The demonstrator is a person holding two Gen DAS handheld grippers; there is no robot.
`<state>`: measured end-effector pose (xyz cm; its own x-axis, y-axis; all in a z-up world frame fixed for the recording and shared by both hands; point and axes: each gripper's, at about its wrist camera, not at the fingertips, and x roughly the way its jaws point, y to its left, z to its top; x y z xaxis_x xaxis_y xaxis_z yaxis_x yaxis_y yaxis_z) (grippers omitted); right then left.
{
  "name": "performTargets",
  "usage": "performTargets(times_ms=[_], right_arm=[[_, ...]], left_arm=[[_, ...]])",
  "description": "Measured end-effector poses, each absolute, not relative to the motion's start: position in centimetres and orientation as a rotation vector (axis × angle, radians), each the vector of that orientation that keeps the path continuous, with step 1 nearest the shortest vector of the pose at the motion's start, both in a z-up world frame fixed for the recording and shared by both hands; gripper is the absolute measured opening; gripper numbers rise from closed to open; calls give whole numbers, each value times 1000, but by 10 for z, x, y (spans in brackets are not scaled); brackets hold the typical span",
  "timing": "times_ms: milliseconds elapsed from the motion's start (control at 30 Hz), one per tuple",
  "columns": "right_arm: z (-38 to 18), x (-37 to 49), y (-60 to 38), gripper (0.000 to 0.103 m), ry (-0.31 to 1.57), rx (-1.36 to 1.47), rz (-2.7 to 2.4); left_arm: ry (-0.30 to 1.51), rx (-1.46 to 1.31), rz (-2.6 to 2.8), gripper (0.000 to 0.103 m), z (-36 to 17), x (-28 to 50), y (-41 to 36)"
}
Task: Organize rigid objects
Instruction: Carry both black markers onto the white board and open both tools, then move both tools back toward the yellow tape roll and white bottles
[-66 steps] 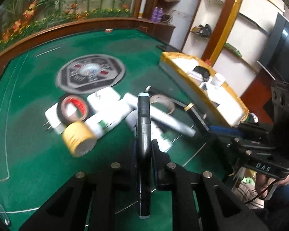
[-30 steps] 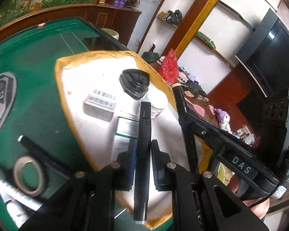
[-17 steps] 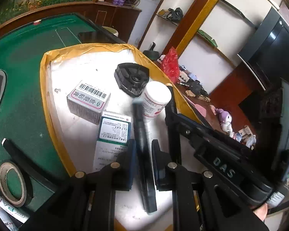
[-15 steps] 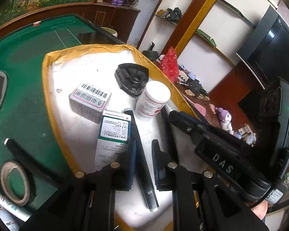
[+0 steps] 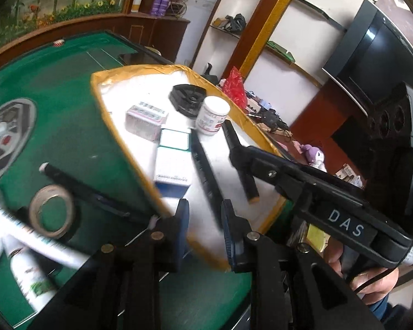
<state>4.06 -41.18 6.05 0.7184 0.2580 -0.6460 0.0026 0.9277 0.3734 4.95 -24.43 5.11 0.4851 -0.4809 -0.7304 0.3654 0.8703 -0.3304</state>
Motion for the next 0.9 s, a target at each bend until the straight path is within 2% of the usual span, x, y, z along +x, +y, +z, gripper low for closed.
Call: performTargets(times_ms=[200, 267, 367, 467, 567, 733, 900], right_arm=[[57, 39, -374, 18, 802, 331, 235], [55, 37, -361, 18, 815, 310, 266], [49, 37, -341, 18, 843, 271, 318], [42, 38, -322, 18, 866, 229, 358], [36, 40, -305, 18, 886, 200, 397], [31, 47, -282, 18, 910, 151, 446], [27, 57, -261, 18, 916, 63, 464]], left_arm=[[881, -113, -453, 34, 55, 27, -211], [864, -119, -412, 35, 56, 20, -194], [831, -152, -342, 36, 57, 8, -161], [795, -207, -234, 44, 56, -3, -122], [762, -275, -82, 45, 52, -13, -79], [820, -313, 40, 49, 36, -11, -33], [883, -299, 21, 52, 20, 4, -31]])
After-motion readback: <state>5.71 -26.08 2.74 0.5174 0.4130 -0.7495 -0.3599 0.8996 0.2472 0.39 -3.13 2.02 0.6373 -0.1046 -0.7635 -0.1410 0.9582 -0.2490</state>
